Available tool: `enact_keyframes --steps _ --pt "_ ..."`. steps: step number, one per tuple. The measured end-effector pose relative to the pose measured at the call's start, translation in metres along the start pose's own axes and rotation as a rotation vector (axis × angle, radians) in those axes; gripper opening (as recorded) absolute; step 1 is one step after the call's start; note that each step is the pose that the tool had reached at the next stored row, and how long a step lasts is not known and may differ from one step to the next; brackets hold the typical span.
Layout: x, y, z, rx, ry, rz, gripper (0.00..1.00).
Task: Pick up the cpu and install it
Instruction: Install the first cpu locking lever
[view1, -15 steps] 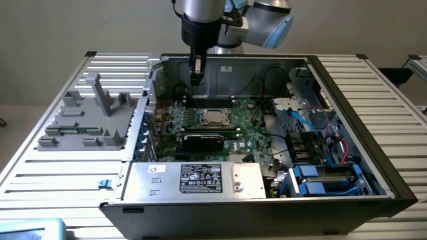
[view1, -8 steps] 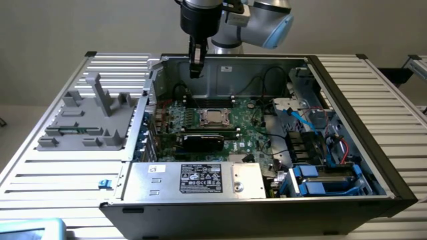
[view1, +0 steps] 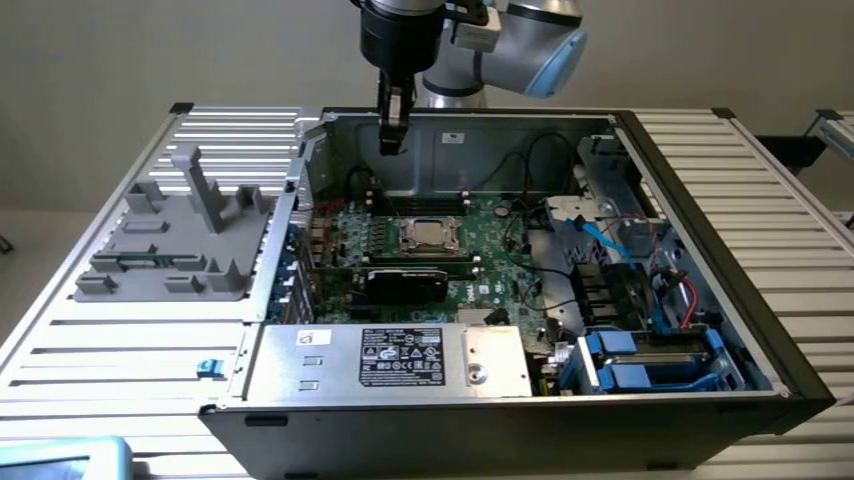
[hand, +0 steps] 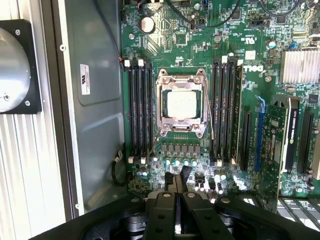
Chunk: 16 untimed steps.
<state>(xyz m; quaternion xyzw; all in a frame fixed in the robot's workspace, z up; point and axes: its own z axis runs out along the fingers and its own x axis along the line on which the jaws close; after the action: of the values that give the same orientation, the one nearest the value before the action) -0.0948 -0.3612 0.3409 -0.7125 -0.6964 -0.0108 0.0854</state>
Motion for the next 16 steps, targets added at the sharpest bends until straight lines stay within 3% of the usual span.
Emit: enact_keyframes --steps 8,16 --pt "0.0000 0.0000 0.0000 0.0000 0.0000 0.000 0.11" --pt "-0.0001 0.0001 0.0009 -0.0164 0.0127 0.117 0.11"
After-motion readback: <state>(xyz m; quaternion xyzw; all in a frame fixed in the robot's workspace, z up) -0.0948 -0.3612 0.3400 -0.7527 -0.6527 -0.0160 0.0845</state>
